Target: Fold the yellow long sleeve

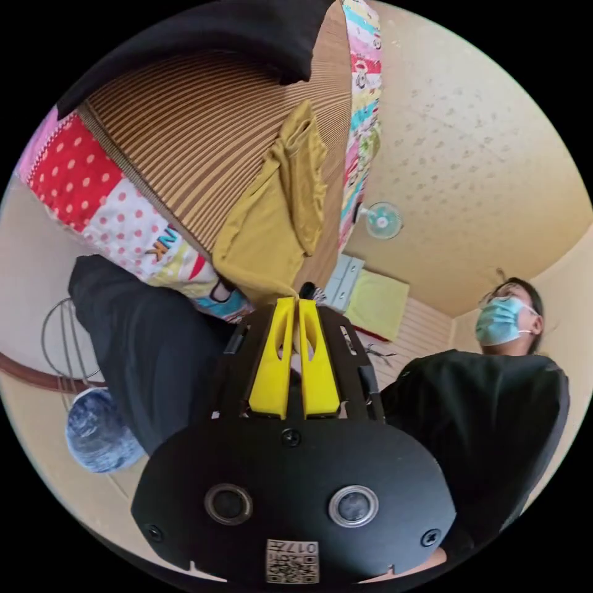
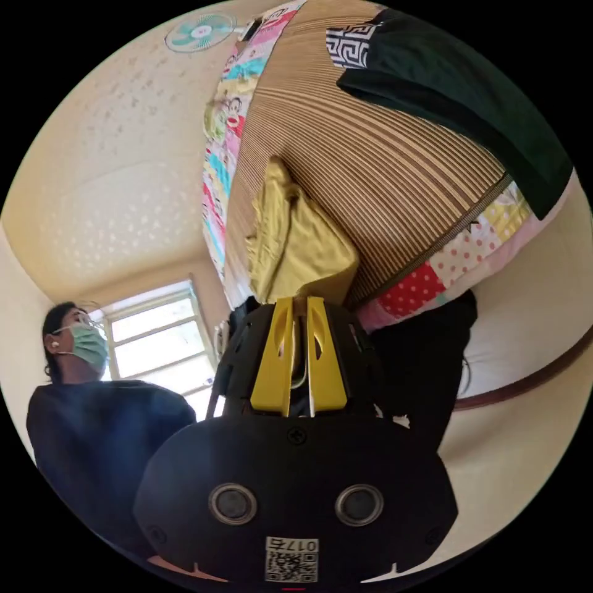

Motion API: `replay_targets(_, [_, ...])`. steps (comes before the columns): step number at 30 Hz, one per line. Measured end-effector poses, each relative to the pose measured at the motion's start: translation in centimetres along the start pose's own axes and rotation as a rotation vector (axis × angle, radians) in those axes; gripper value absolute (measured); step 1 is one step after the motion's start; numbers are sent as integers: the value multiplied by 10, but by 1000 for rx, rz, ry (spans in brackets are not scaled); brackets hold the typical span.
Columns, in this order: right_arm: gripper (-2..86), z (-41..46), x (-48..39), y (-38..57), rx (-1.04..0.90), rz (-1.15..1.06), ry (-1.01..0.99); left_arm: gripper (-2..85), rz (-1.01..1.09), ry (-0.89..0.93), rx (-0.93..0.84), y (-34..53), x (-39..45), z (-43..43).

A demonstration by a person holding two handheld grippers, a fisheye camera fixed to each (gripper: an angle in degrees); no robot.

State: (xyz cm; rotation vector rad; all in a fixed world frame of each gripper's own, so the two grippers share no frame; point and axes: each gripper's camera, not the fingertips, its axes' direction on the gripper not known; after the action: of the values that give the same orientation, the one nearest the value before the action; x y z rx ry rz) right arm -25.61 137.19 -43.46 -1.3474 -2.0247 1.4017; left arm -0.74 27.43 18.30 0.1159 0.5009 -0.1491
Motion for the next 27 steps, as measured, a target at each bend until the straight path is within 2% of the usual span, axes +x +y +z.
replay_targets(2, [27, 17, -10, -36, 57, -33, -176, -8, 25, 132, 83, -23, -2, 4])
replay_targets(6, [28, 78, -24, -106, 97, -67, -276, -8, 35, 327, 225, -95, -19, 33])
replay_targets(11, [34, 183, 1, -203, 195, 64, -310, -7, 28, 358, 294, -176, -34, 77])
replay_targets(14, [40, 234, 12, -251, 218, 20, -260, -4, 39, 345, 307, -215, -43, 102])
replay_targets(17, [54, 274, 26, -276, 245, 19, -225, 11, 24, 221, 352, -232, -51, 112])
replay_targets(19, [71, 285, 24, -273, 298, -6, -190, 31, 91, 162, 413, -227, -45, 106])
replay_targets(22, [93, 291, -8, -254, 333, -154, -67, 65, 212, -1, 396, -209, -27, 98])
replay_targets(24, [96, 306, -36, -231, 279, -282, 43, 92, 287, -247, 369, -182, -17, 96])
replay_targets(27, [98, 371, -71, -179, 82, -463, 272, 122, 319, -480, 340, -148, -26, 100])
